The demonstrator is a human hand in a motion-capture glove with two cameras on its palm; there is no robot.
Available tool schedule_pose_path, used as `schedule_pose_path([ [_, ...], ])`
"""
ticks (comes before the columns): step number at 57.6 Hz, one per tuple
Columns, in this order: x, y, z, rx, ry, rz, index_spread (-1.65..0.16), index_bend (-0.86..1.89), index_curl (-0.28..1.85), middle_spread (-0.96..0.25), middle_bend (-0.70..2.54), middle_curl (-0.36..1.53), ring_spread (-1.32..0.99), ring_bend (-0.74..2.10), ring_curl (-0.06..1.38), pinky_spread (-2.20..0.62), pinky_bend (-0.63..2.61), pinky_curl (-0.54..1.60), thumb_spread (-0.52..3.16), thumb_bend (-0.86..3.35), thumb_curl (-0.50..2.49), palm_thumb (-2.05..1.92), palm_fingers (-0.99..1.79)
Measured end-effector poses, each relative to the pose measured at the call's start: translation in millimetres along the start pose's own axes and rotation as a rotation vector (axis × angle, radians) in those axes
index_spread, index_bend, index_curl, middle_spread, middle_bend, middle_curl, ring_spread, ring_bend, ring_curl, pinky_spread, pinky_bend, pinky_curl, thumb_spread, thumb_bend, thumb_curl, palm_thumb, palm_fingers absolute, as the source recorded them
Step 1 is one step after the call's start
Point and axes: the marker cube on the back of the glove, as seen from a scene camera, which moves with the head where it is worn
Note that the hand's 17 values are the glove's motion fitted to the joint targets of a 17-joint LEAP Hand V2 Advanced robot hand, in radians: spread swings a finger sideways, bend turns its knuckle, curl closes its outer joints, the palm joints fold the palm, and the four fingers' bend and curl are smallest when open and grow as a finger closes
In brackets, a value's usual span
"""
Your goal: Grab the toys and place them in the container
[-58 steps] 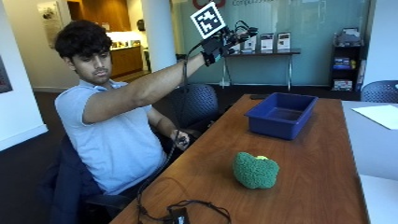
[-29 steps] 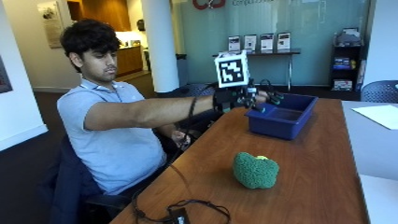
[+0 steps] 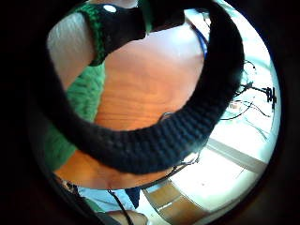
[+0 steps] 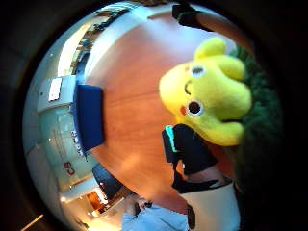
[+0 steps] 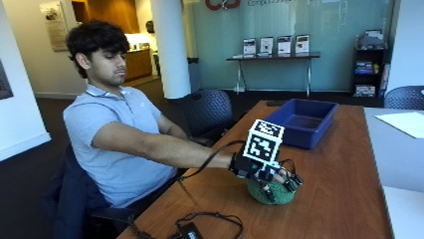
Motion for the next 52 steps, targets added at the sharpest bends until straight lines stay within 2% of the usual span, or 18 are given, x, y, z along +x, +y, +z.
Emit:
schedule_pose_path([
  [4, -3.4, -1.9, 6.0, 0.051, 0.002, -0.027, -0.37, 0.24, 0.35, -0.04, 0.09, 0.2, -0.03, 0.13, 0.16, 0.07, 0.99, 0.4, 1.43, 0.03, 0.31, 0.09, -0.08],
  [16, -9.4, -1.0, -1.3, 0.195, -0.009, -0.102, -0.29, 0.15, 0.32, -0.05, 0.27, 0.25, -0.09, 0.59, 0.27, -0.19, 1.06, 0.39, 1.58, 0.28, 0.41, 0.54, 0.73],
  [22, -15.9, 0.7, -12.7, 0.213, -0.012, -0.119, -0.24, 0.17, 0.33, -0.07, 0.32, 0.28, -0.14, 0.72, 0.33, -0.27, 1.05, 0.41, 1.56, 0.33, 0.45, 0.66, 0.88],
  [31, -46.2, 15.2, -82.3, 0.301, -0.112, -0.145, -0.2, 0.16, 0.34, -0.09, 0.35, 0.33, -0.18, 0.79, 0.39, -0.33, 1.06, 0.42, 1.48, 0.33, 0.47, 0.73, 0.9],
  [38, -79.6, 35.5, -155.8, 0.41, 0.004, -0.221, -0.19, 0.16, 0.34, -0.1, 0.36, 0.35, -0.19, 0.79, 0.4, -0.35, 1.07, 0.43, 1.44, 0.32, 0.48, 0.74, 0.89],
  [44, -152.5, 61.6, -217.0, 0.477, -0.106, -0.324, -0.18, 0.16, 0.34, -0.11, 0.37, 0.37, -0.2, 0.79, 0.41, -0.35, 1.07, 0.43, 1.41, 0.31, 0.48, 0.75, 0.88],
  [52, -234.5, 78.6, -260.2, 0.54, -0.031, -0.43, -0.18, 0.17, 0.35, -0.11, 0.37, 0.4, -0.21, 0.79, 0.42, -0.35, 1.07, 0.43, 1.39, 0.29, 0.48, 0.75, 0.88],
])
